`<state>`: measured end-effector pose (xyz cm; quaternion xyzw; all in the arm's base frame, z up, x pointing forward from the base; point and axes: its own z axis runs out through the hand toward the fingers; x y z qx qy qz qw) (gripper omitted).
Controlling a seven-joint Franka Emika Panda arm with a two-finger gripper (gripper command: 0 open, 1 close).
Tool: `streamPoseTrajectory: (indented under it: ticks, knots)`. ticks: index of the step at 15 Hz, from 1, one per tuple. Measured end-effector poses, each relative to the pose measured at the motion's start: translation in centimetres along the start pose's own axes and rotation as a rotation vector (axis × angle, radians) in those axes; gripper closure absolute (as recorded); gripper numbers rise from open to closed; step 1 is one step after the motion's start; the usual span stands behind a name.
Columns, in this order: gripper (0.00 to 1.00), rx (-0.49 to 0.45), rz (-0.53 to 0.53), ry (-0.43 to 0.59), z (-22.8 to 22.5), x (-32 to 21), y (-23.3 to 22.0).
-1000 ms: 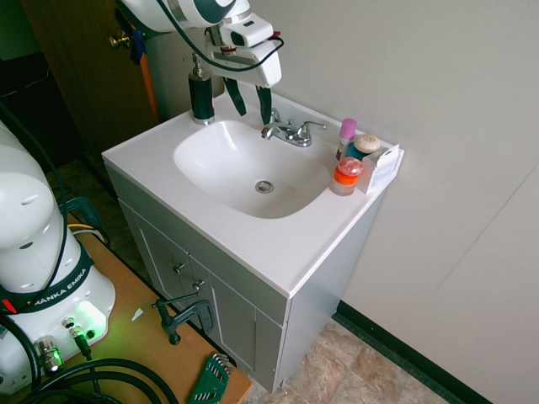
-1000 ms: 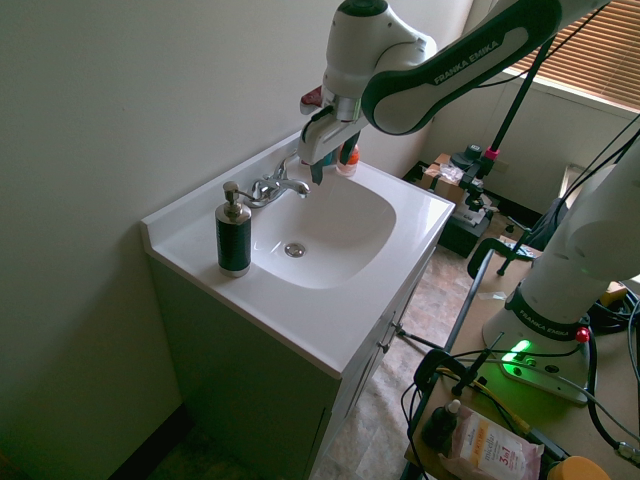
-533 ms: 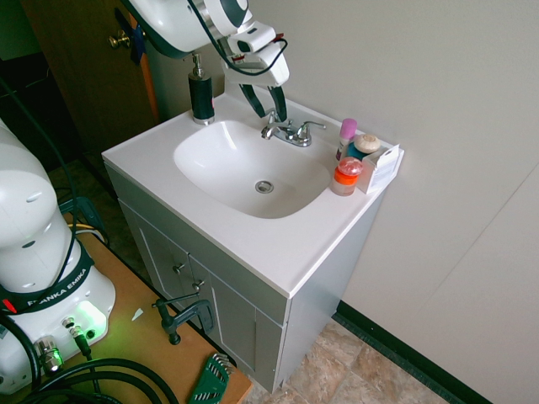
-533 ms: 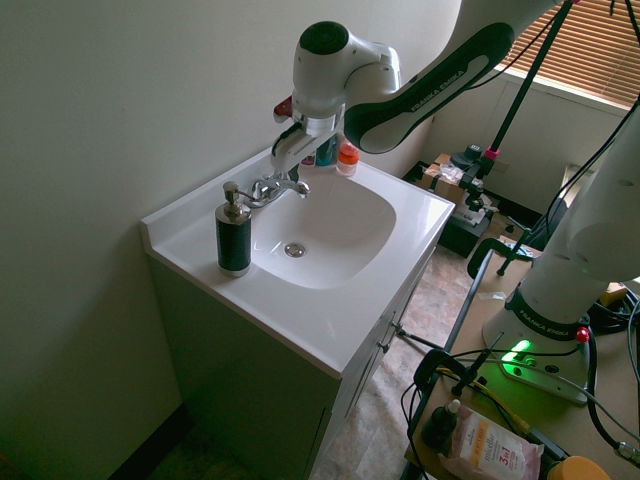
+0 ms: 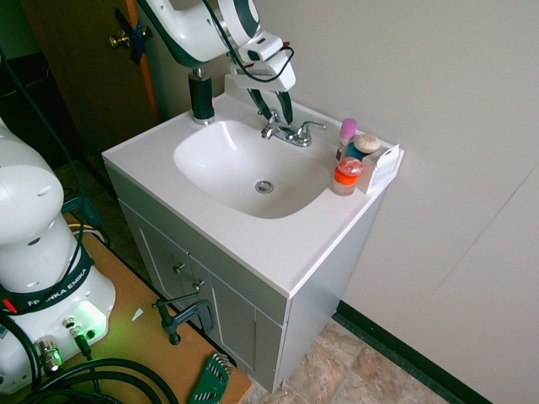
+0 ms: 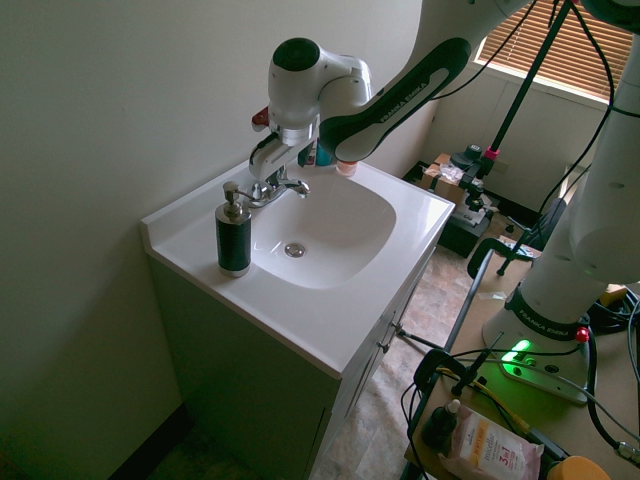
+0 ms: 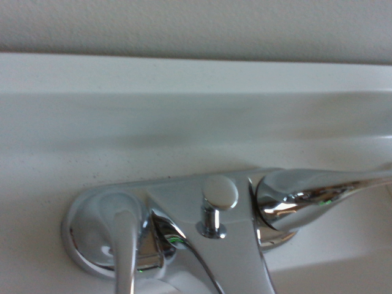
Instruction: Turn off the hot water
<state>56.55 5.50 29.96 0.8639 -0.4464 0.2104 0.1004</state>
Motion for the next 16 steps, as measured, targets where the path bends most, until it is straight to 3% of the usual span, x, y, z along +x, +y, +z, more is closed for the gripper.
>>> streamPoseTrajectory:
  ticks: [9,12,16]
  knots:
    - [0.00,0.037,0.009,-0.066,-0.5,-1.5,-3.6]
    - [0.00,0.025,-0.017,-0.101,-1.0,-0.8,-0.2]
    - [0.00,0.059,-0.085,-0.272,-3.4,-2.6,7.0]
